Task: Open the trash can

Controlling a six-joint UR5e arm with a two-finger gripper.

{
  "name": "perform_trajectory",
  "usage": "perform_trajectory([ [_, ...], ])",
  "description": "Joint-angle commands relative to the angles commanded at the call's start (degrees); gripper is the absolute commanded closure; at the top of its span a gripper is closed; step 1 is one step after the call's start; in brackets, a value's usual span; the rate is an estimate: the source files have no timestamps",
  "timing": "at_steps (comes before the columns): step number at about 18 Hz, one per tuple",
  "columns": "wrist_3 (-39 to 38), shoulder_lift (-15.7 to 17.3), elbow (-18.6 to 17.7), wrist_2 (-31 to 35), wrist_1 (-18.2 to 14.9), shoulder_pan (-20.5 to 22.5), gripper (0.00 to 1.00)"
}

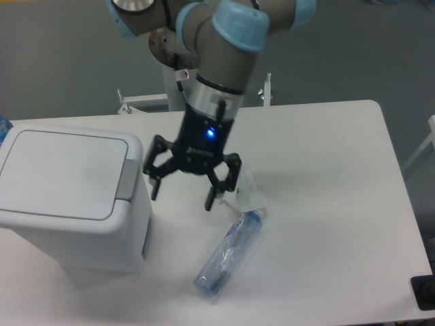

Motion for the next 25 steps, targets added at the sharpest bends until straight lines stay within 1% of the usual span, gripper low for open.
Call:
perform_trajectory([
  [2, 0.26, -0.44, -0.09, 0.18, 0.0, -0.89, 0.0],
  [8, 0.88, -1.23, -0.97, 0.35, 0.35, -0.97, 0.0],
  [25, 1.05, -1.41, -1.5, 0.53, 0.44, -0.97, 0.0],
])
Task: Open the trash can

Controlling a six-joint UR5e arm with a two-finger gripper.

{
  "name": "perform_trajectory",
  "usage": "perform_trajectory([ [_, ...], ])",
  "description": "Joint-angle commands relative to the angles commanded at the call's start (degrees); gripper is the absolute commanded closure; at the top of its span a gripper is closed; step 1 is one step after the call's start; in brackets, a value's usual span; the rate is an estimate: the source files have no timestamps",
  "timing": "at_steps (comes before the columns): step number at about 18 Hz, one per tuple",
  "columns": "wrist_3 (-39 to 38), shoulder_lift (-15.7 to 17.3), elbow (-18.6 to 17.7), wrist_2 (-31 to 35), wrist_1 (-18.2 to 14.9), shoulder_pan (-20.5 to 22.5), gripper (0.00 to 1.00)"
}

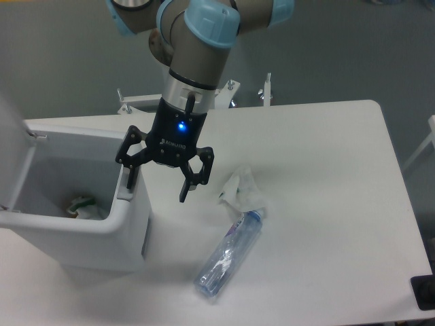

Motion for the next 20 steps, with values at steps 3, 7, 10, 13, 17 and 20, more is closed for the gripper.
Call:
perform_trajectory([
  [3, 0.0, 0.09, 0.7, 0.09, -0.09, 0.96, 0.0],
  [7, 1.92, 0.44, 2.02, 0.09, -0.09, 7.54, 0.0],
  [10, 7.01, -0.35, 2.29, 0.17, 0.0, 11.59, 0.0],
  [13, 16.67, -4.12, 2.72, 0.26, 0.26, 15.63, 0.0],
  [17, 29.32, -8.68, 2.63, 2.8, 0.17, 20.21, 0.0],
  [20, 36.64, -13.08, 4.83, 12.27, 0.18, 20.48, 0.0],
])
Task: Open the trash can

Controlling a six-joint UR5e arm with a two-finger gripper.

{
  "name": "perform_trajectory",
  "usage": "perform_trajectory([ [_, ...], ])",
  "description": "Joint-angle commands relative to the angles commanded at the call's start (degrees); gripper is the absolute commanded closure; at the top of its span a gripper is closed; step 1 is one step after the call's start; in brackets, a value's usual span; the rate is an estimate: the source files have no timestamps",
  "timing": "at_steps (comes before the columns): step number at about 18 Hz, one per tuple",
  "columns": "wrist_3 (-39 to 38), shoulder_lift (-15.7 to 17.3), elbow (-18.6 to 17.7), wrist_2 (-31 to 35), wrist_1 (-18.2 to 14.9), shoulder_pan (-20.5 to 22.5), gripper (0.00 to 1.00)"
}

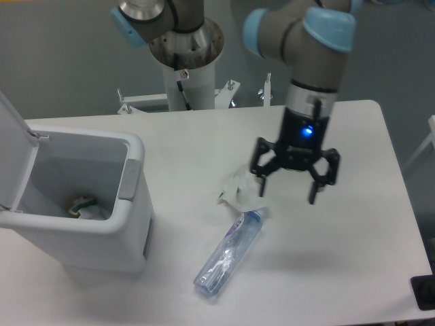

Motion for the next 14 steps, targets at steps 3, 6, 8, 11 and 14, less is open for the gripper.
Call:
perform_trajectory([
  [3, 2.03, -1.85, 1.32, 6.53, -0.09, -1.14, 0.0],
  [6, 8.78, -1.86, 1.07, 8.99, -0.26, -1.41, 0.0],
  [8, 13.18, -1.77, 0.89, 13.03, -0.53, -2.54, 0.0],
  [11, 15.57, -1.77, 0.36, 16.64, -0.62, -3.95, 0.0],
  [14, 15.48, -1.51, -0.77, 17.79, -0.62, -4.92, 0.0],
])
